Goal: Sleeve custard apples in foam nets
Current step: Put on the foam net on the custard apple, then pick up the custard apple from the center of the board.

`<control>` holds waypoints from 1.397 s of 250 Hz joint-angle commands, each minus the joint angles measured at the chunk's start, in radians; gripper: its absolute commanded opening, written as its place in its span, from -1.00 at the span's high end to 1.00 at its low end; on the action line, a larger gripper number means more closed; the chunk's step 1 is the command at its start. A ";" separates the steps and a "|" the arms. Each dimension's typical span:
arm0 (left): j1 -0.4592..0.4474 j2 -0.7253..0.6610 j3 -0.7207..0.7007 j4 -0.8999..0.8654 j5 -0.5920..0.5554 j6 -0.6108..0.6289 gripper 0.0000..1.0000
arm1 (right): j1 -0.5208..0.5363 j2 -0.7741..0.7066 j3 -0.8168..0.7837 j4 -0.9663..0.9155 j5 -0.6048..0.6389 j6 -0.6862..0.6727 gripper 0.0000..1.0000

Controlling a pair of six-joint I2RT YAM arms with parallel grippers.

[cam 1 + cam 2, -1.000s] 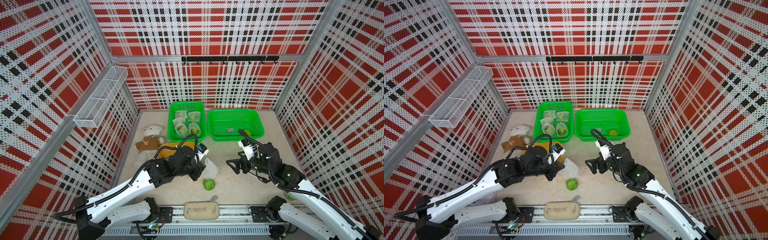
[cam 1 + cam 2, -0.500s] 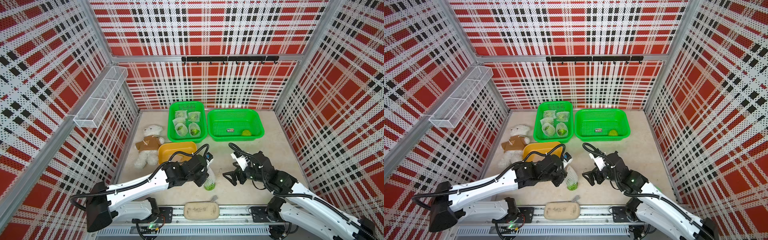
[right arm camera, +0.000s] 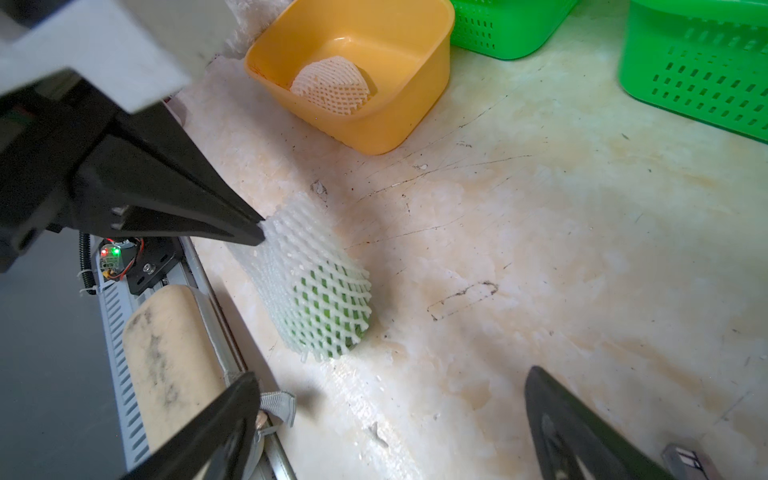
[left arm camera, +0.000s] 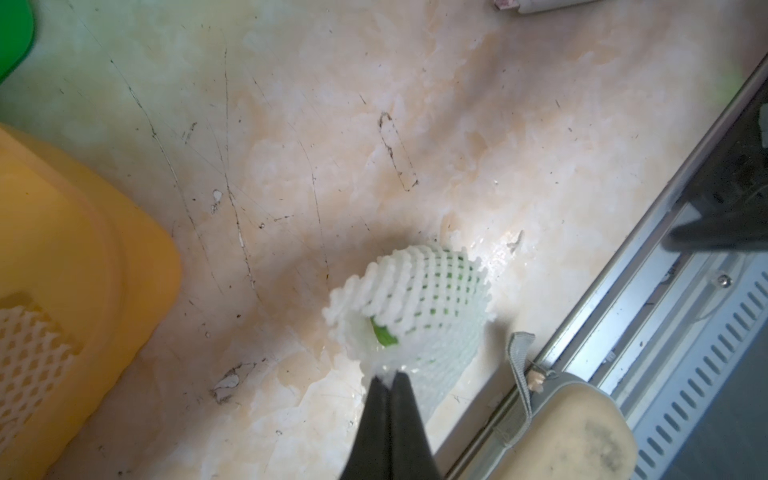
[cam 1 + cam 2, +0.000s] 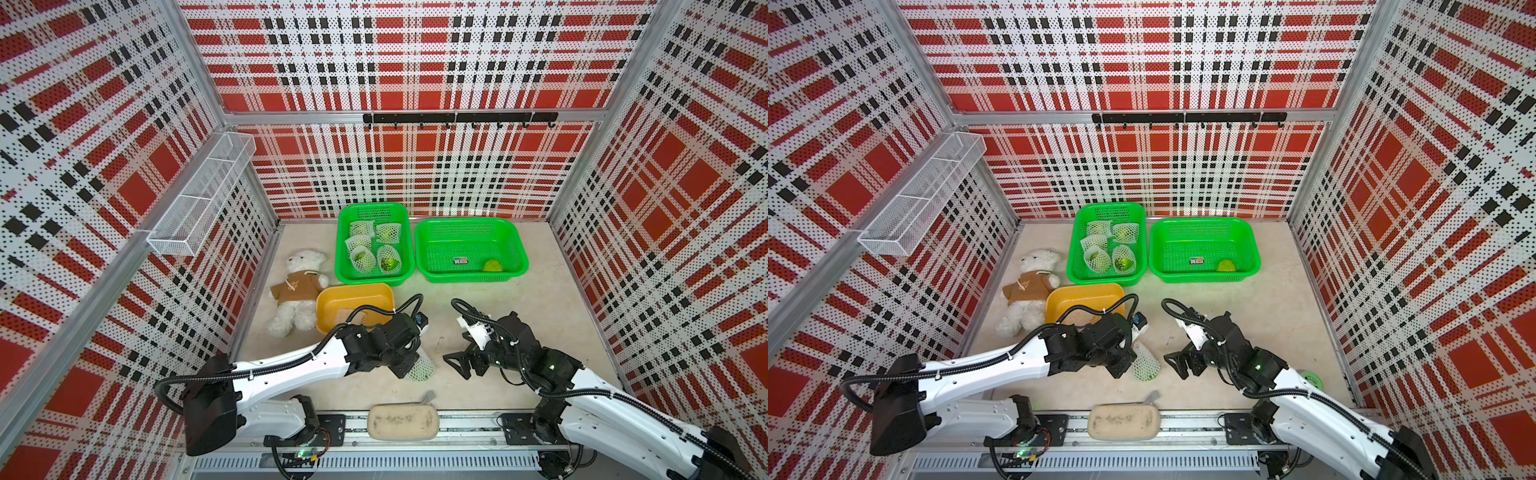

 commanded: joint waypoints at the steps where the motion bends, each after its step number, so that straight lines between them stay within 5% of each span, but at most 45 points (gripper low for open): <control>1: -0.009 0.004 -0.021 0.026 0.028 -0.014 1.00 | 0.027 0.021 -0.023 0.106 0.013 -0.034 -1.00; 115: -0.026 0.093 -0.064 0.206 0.084 -0.043 1.00 | 0.129 0.121 -0.263 0.605 0.023 -0.079 -1.00; 202: 0.019 0.073 -0.114 0.245 0.116 -0.046 1.00 | 0.247 0.464 -0.272 0.997 0.094 -0.136 -1.00; 321: 0.076 0.058 -0.160 0.329 0.196 -0.053 1.00 | 0.277 0.684 -0.198 1.104 0.183 -0.208 -1.00; 349: 0.079 0.064 -0.160 0.335 0.200 -0.054 1.00 | 0.277 0.724 -0.177 1.096 0.171 -0.231 -0.86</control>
